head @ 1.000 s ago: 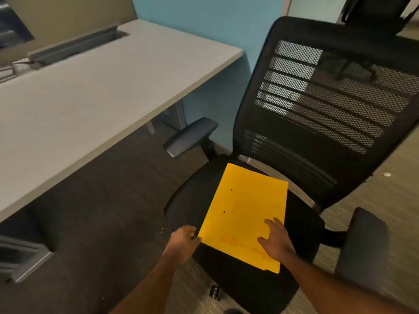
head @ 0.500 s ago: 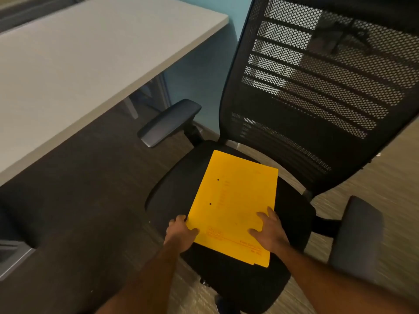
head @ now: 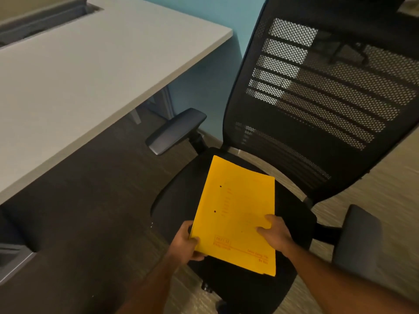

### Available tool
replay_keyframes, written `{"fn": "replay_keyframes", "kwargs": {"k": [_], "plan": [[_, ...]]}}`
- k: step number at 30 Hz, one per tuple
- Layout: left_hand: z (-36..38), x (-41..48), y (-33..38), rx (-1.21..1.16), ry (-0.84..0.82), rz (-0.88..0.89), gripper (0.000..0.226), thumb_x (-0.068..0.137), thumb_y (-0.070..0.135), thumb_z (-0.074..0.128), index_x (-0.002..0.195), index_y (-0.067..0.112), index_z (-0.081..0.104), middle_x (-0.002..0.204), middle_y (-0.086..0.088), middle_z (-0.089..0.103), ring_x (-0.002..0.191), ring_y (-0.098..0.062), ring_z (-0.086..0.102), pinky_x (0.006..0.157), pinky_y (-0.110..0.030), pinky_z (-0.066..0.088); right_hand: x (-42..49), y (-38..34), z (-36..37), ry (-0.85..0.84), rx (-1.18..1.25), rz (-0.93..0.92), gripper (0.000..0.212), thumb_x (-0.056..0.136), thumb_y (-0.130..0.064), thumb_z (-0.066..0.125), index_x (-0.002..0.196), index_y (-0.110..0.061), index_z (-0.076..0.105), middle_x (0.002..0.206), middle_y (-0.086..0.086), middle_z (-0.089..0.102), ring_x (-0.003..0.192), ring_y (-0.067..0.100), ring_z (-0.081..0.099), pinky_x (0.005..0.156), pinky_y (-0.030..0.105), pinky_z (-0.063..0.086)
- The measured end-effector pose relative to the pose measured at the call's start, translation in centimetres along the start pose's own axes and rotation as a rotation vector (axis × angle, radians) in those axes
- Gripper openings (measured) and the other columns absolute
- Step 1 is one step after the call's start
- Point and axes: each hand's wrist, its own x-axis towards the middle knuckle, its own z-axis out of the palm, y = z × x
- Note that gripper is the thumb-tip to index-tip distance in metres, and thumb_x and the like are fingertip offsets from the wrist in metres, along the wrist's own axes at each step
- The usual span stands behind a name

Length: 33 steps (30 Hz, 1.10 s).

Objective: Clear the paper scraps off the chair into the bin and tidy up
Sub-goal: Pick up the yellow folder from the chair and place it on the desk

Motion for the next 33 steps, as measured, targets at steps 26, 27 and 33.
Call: {"fn": "replay_keyframes", "kwargs": {"k": [26, 27, 33], "plan": [[-10.4, -22.4, 2.1, -0.482, 0.525, 0.144, 0.037, 0.097, 0.002, 0.051, 0.118, 0.031, 0.043, 0.120, -0.016, 0.053, 0.094, -0.037, 0.066, 0.068, -0.046, 0.061, -12.2, -20.9, 0.3, -0.496, 0.460, -0.080, 0.025, 0.091, -0.007, 0.058, 0.114, -0.017, 0.060, 0.115, 0.012, 0.067, 0.107, 0.030, 0.063, 0.088, 0.048, 0.050], [-10.9, -23.2, 1.8, -0.503, 0.544, 0.152, 0.037, 0.097, 0.001, 0.050, 0.118, 0.031, 0.042, 0.121, -0.016, 0.053, 0.096, -0.037, 0.065, 0.068, -0.046, 0.061, -12.8, -22.0, 0.8, -0.497, 0.440, -0.115, 0.025, 0.091, -0.007, 0.058, 0.113, -0.019, 0.060, 0.114, 0.011, 0.067, 0.106, 0.030, 0.063, 0.087, 0.048, 0.050], [-15.5, -27.8, -1.2, -0.614, 0.699, 0.189, 0.041, 0.098, 0.001, 0.048, 0.130, 0.025, 0.036, 0.119, -0.012, 0.057, 0.101, -0.037, 0.065, 0.067, -0.041, 0.061, -16.9, -28.8, 6.8, -0.499, 0.394, -0.293, 0.022, 0.093, -0.006, 0.057, 0.112, -0.018, 0.061, 0.109, 0.009, 0.069, 0.104, 0.029, 0.065, 0.091, 0.050, 0.052]]}}
